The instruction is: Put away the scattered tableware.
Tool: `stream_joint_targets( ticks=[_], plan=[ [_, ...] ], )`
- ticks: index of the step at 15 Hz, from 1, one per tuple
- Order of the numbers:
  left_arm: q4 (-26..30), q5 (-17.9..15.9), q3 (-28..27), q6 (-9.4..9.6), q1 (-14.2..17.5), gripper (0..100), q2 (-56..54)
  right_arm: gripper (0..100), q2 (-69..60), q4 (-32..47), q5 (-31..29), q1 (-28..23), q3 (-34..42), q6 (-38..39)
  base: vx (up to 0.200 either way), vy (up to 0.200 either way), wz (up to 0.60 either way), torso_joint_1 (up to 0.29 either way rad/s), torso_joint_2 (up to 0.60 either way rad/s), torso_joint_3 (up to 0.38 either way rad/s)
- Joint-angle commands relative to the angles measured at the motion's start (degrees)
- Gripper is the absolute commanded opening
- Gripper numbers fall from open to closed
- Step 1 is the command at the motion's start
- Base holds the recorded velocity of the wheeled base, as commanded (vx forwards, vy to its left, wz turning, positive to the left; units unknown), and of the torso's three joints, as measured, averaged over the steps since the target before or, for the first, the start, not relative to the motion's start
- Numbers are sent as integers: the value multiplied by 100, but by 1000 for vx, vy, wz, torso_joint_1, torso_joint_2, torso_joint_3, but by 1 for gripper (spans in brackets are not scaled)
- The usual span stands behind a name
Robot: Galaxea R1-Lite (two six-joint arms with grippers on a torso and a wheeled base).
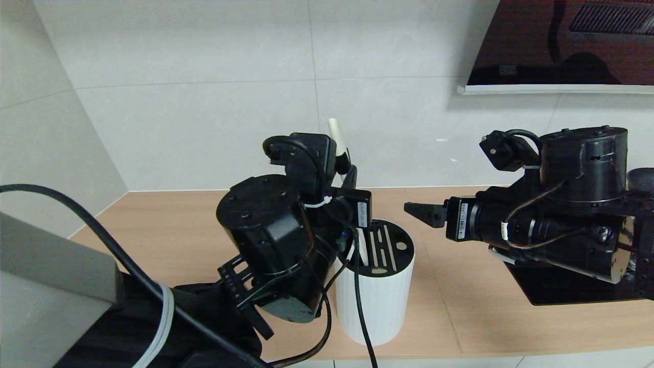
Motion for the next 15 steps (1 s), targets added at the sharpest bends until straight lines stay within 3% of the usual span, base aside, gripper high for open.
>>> stream_joint_targets(
  ticks=[1, 15],
  plan=[
    [-4, 3, 10, -4, 0, 0, 71, 100, 8, 0, 1, 4, -2, 1, 0, 0, 0, 0, 0, 0],
    [-154, 38, 309, -40, -123, 0, 862, 100, 70, 0, 10, 4, 7, 1, 0, 0, 0, 0, 0, 0]
  ],
)
